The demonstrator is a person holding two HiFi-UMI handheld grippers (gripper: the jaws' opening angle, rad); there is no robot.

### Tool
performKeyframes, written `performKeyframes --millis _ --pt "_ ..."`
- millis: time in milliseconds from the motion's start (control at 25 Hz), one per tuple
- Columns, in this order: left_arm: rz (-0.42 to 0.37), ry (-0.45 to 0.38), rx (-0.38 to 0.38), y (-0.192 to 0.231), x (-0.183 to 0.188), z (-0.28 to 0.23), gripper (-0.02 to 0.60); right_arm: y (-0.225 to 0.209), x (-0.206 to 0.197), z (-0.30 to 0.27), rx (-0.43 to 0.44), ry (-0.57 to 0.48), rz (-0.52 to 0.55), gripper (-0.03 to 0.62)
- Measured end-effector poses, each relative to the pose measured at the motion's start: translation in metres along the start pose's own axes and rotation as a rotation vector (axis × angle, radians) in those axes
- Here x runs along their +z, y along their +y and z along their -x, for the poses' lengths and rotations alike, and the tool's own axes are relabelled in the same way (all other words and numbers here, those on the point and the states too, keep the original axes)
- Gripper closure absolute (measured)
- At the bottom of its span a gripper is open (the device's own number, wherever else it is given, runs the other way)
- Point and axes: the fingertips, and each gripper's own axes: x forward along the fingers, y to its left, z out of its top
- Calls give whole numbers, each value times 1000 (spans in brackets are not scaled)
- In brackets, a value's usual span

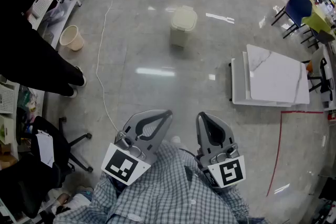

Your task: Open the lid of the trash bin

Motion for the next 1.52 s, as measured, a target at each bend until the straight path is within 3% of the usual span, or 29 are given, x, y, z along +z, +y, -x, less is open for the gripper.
performKeyframes --millis 680,1000,1520 --pt "20 -14 8 9 -1 10 577 8 -2 -6 -8 4 -21 577" --pt "-24 -20 -22 14 0 21 577 19 1 -8 -30 -27 -44 577" --pt "-15 -37 -46 21 -2 48 577 49 -5 -5 -63 -37 -38 577"
